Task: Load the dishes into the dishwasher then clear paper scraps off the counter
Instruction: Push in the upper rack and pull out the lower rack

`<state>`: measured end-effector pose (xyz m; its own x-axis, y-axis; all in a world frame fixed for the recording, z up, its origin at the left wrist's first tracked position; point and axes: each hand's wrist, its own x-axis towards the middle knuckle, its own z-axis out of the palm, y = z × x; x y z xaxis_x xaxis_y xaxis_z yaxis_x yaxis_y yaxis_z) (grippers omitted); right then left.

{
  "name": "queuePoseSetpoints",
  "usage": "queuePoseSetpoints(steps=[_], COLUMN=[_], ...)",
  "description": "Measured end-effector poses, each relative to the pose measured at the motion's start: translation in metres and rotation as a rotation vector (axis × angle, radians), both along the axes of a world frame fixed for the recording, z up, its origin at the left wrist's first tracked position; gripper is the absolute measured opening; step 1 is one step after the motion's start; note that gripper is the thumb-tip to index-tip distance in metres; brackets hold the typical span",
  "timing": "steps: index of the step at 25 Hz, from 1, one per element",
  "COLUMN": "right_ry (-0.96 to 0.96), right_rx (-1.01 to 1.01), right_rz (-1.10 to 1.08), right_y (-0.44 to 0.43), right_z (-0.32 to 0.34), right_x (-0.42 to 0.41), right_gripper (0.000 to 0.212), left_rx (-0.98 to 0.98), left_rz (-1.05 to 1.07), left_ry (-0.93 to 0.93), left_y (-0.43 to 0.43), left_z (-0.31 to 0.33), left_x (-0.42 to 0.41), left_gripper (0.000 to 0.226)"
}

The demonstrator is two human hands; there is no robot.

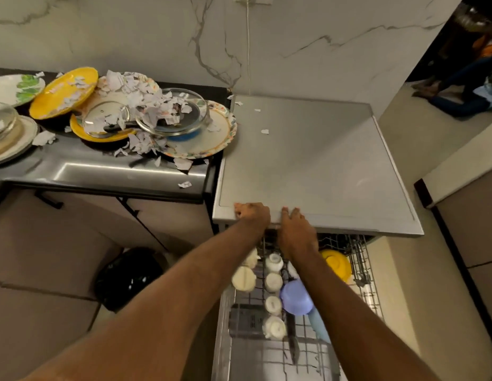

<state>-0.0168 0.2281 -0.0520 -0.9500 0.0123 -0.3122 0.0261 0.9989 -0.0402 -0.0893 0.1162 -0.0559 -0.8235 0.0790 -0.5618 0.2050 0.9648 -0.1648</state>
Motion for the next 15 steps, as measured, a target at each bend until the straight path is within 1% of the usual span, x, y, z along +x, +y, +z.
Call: queuePoseSetpoints(steps=[4,7,9,11,13,15], right_ry=[0.053,0.081,0.083,0.075,0.115,0.222], right_rx=[-0.012,-0.038,-0.085,-0.177,-0.29,-0.299], right_rz=[0.12,0.165,0.181,0.203,0.224,0.288], right_y=[0.02,0.027,0.03,0.039,0.052,0.069], right_z=[-0.009,-0.015,-0.017,-0.021,-0.028,-0.046], right_x=[0.009,0.01,0.012,0.017,0.032,0.066], right_gripper=[0.079,0.085,0.089,0.092,0.089,0.078], left_rx=[-0.115,-0.129,-0.163,-0.158,-0.153,-0.032], left_rz=[0.065,0.071,0.038,0.052,0.052,0.025], left_ry=[0.09,0.099,0.109,0.117,0.166,0.306], left_y=[0.014,0.014,0.013,0.015,0.006,-0.017], left_z=[-0.006,-0.009,-0.008,0.002,0.003,-0.015], left_x=[0.015,0.022,0.026,0.036,0.058,0.101], left_gripper=[0.045,0.048,0.049,0.052,0.06,0.078])
